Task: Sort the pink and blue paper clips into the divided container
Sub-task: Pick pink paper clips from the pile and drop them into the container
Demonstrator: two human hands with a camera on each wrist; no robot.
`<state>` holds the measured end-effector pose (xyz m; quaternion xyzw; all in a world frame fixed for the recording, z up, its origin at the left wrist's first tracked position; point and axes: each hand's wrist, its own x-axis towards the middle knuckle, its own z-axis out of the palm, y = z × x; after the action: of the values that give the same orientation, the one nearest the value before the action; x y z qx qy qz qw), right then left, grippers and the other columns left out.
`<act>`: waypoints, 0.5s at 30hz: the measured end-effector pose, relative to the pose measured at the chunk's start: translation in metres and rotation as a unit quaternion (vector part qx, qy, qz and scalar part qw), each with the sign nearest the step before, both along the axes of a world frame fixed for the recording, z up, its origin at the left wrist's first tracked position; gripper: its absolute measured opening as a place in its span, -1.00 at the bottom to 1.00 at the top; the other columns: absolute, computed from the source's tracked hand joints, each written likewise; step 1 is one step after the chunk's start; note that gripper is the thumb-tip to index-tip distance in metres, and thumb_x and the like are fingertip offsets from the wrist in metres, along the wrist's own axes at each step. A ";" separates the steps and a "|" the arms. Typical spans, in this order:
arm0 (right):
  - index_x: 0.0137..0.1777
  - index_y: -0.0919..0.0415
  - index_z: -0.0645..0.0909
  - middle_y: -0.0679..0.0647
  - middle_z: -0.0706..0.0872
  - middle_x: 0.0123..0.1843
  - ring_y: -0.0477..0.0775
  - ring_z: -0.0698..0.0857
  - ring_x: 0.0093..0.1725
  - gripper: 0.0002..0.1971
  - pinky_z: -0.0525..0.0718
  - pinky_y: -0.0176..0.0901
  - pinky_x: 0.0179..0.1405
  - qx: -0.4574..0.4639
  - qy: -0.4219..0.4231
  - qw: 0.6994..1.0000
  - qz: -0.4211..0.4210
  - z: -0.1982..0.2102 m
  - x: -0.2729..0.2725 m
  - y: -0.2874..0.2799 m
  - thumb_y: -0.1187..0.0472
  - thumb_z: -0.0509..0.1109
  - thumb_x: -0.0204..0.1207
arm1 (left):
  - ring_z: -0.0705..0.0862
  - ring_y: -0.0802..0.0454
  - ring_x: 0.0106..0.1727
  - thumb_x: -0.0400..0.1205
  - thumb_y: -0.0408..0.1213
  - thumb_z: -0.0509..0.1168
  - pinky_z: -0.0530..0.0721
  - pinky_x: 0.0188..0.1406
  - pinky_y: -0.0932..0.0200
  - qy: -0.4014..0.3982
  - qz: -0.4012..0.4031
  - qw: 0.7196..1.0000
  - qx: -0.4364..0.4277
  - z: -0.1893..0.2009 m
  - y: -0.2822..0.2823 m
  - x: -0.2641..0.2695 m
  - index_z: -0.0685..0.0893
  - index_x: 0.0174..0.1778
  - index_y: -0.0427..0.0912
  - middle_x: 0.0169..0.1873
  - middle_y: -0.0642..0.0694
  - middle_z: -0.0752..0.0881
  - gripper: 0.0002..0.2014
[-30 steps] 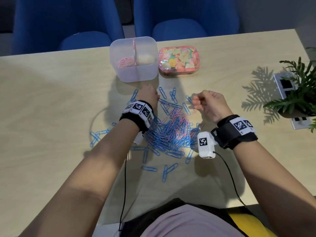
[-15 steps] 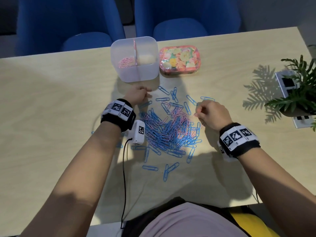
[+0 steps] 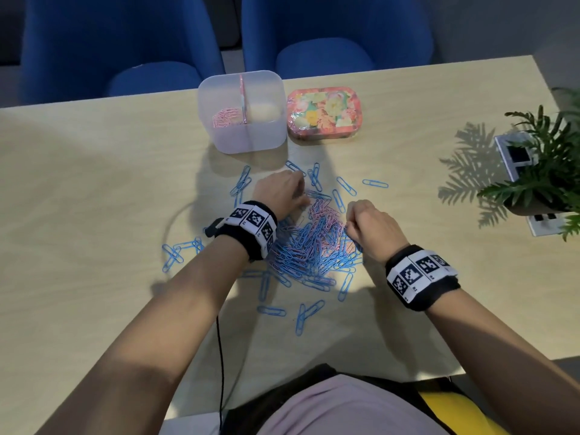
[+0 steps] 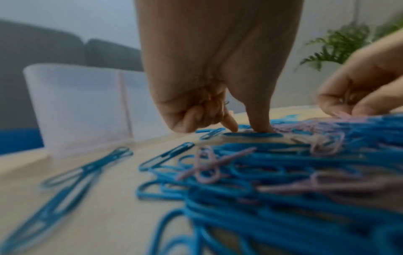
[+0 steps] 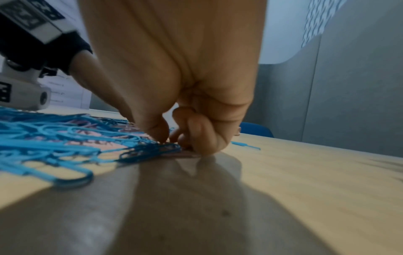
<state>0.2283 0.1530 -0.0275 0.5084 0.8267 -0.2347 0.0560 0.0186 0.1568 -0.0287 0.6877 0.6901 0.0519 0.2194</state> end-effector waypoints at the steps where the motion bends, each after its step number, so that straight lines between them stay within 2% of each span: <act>1: -0.04 0.26 0.48 0.29 0.58 0.05 0.38 0.67 -0.12 -0.91 0.57 0.08 -0.15 0.004 0.005 1.000 -0.001 0.000 -0.002 -0.001 0.26 0.21 0.52 | 0.65 -0.14 0.05 0.58 -0.04 0.29 0.58 -0.07 0.01 0.034 -0.012 0.999 0.006 0.001 0.001 0.000 0.58 0.01 -0.18 0.06 -0.15 0.66 -0.73; 5: -0.10 0.22 0.49 0.26 0.66 -0.09 0.33 0.65 -0.15 -0.93 0.56 0.04 -0.17 -0.001 0.041 0.999 -0.034 -0.005 -0.001 0.000 0.32 0.26 0.44 | 0.62 -0.23 0.14 0.66 -0.17 0.18 0.57 0.06 -0.08 0.056 0.004 0.997 -0.052 0.004 0.001 0.005 0.56 0.10 -0.31 0.13 -0.26 0.62 -0.73; 7: -0.09 0.22 0.56 0.20 0.68 -0.26 0.19 0.65 -0.29 -0.91 0.54 -0.10 -0.27 -0.059 0.143 0.980 -0.126 -0.007 -0.001 0.005 0.37 0.29 0.44 | 0.61 -0.27 0.16 0.68 -0.23 0.11 0.57 0.10 -0.10 0.054 0.010 0.996 -0.066 0.003 0.001 0.006 0.54 0.14 -0.37 0.15 -0.32 0.61 -0.72; 8: -0.15 0.21 0.60 0.17 0.65 -0.34 0.05 0.62 -0.43 -0.88 0.51 -0.19 -0.38 -0.103 0.217 0.952 -0.191 -0.007 -0.003 0.009 0.39 0.26 0.47 | 0.60 -0.29 0.16 0.68 -0.25 0.10 0.56 0.11 -0.10 0.054 0.011 0.996 -0.070 0.004 -0.001 0.006 0.54 0.15 -0.40 0.15 -0.34 0.61 -0.72; 9: -0.25 0.19 0.62 0.17 0.60 -0.39 -0.07 0.55 -0.58 -0.80 0.43 -0.28 -0.49 -0.145 0.294 0.907 -0.265 -0.004 -0.007 0.014 0.41 0.21 0.50 | 0.60 -0.30 0.16 0.68 -0.27 0.09 0.54 0.12 -0.09 0.050 0.012 0.996 -0.070 0.005 -0.003 0.005 0.53 0.15 -0.42 0.15 -0.36 0.60 -0.71; 11: -0.43 0.25 0.50 0.25 0.50 -0.39 -0.07 0.37 -0.74 -0.68 0.30 -0.34 -0.61 -0.220 0.419 0.782 -0.406 0.006 -0.016 0.024 0.45 0.06 0.48 | 0.59 -0.30 0.15 0.69 -0.28 0.10 0.51 0.12 -0.07 0.021 0.027 0.997 -0.063 0.004 -0.008 -0.002 0.54 0.12 -0.44 0.13 -0.37 0.60 -0.72; 12: -0.46 0.28 0.42 0.26 0.46 -0.40 -0.05 0.33 -0.76 -0.69 0.25 -0.31 -0.62 -0.247 0.452 0.733 -0.444 0.013 -0.021 0.029 0.45 0.00 0.46 | 0.59 -0.29 0.13 0.70 -0.27 0.12 0.50 0.11 -0.07 -0.007 0.042 0.998 -0.054 0.003 -0.010 -0.007 0.54 0.08 -0.44 0.10 -0.37 0.61 -0.73; 13: -0.47 0.29 0.37 0.23 0.42 -0.42 -0.03 0.30 -0.77 -0.70 0.22 -0.28 -0.61 -0.267 0.463 0.712 -0.456 0.020 -0.026 0.033 0.44 -0.03 0.46 | 0.60 -0.25 0.08 0.70 -0.25 0.14 0.50 0.07 -0.07 -0.045 0.066 0.996 -0.042 0.003 -0.012 -0.013 0.55 0.04 -0.42 0.06 -0.35 0.64 -0.74; 14: -0.48 0.29 0.36 0.20 0.40 -0.46 0.00 0.29 -0.77 -0.70 0.20 -0.24 -0.59 -0.280 0.453 0.721 -0.443 0.024 -0.033 0.037 0.40 -0.01 0.47 | 0.62 -0.19 -0.02 0.69 -0.24 0.15 0.53 0.00 -0.04 -0.090 0.096 0.991 -0.036 0.003 -0.014 -0.018 0.56 -0.01 -0.39 0.00 -0.32 0.67 -0.76; 15: -0.49 0.28 0.38 0.19 0.40 -0.52 0.03 0.29 -0.75 -0.70 0.17 -0.22 -0.57 -0.278 0.425 0.755 -0.415 0.024 -0.039 0.040 0.35 0.03 0.48 | 0.63 -0.10 -0.15 0.69 -0.22 0.16 0.55 -0.13 0.04 -0.138 0.124 0.982 -0.037 0.004 -0.015 -0.022 0.56 -0.06 -0.33 -0.08 -0.27 0.71 -0.78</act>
<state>0.1892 0.1927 -0.0035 0.6120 0.3718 -0.6458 -0.2649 -0.0039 0.1417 -0.0249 0.5743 0.7345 0.1476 0.3300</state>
